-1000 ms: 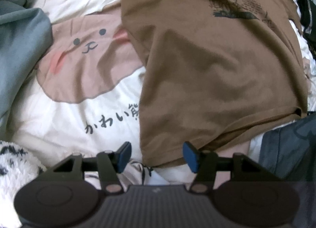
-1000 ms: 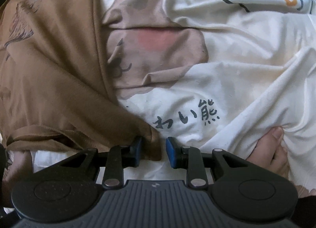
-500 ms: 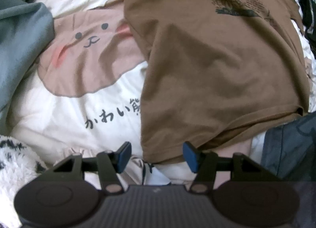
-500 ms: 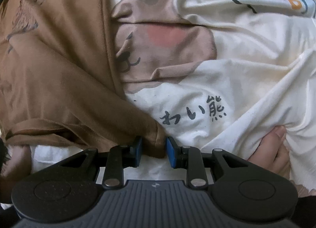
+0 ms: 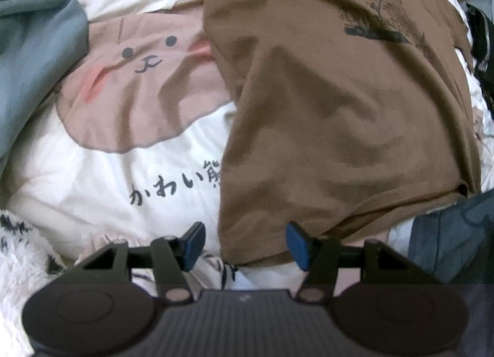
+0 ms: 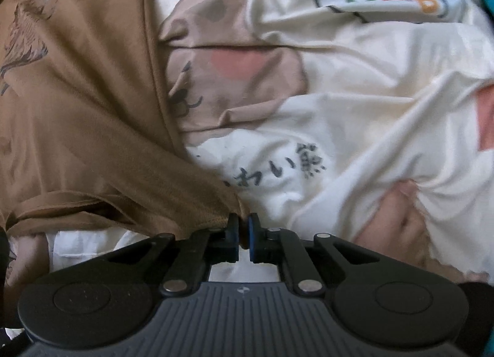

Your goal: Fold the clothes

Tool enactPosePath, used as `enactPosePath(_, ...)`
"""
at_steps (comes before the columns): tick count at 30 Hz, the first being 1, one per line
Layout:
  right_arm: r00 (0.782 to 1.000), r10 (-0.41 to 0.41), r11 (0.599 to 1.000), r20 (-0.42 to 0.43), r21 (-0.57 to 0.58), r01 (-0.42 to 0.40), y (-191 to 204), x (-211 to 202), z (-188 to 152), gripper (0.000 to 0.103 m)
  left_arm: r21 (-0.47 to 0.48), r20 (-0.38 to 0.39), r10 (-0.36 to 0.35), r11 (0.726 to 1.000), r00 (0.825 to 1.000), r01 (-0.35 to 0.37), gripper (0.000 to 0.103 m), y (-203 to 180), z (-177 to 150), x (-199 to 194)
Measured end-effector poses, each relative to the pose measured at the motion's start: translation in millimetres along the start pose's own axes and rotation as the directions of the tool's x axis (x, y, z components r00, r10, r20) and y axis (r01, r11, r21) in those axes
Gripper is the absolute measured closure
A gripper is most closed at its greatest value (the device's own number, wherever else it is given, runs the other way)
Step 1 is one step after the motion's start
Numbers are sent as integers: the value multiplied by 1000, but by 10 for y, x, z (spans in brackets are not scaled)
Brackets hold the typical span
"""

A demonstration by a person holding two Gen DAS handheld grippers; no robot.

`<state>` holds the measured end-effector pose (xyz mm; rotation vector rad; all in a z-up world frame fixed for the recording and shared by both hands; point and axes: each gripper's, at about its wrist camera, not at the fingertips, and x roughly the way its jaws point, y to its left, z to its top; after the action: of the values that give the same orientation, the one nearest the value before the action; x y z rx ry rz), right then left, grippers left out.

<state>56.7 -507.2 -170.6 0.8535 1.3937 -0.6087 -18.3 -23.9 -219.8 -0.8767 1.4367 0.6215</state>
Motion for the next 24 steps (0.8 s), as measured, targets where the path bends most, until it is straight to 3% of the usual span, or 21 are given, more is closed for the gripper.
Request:
enactPosePath(4, 999, -54, 998, -1, -12, 54, 143, -213, 85, 100, -29, 39, -30, 999, 999, 32, 42, 86, 40, -38)
enactPosePath(11, 994, -111, 989, -13, -96, 109, -106, -355, -346, 100, -116, 102, -102, 987, 990, 114, 45, 341, 109, -46)
enactPosePath(18, 988, -151, 968, -38, -209, 140, -163, -394, -434, 100, -163, 60, -118, 978, 991, 127, 55, 537, 8, 207)
enactPosePath(22, 984, -172, 948, -50, -279, 152, -144, -419, -498, 100, -162, 14, -123, 979, 992, 124, 70, 553, -51, 385)
enactPosePath(24, 983, -177, 943, -55, -295, 153, -167, -429, -486, 100, -159, 0, -138, 978, 990, 137, 70, 537, -69, 430)
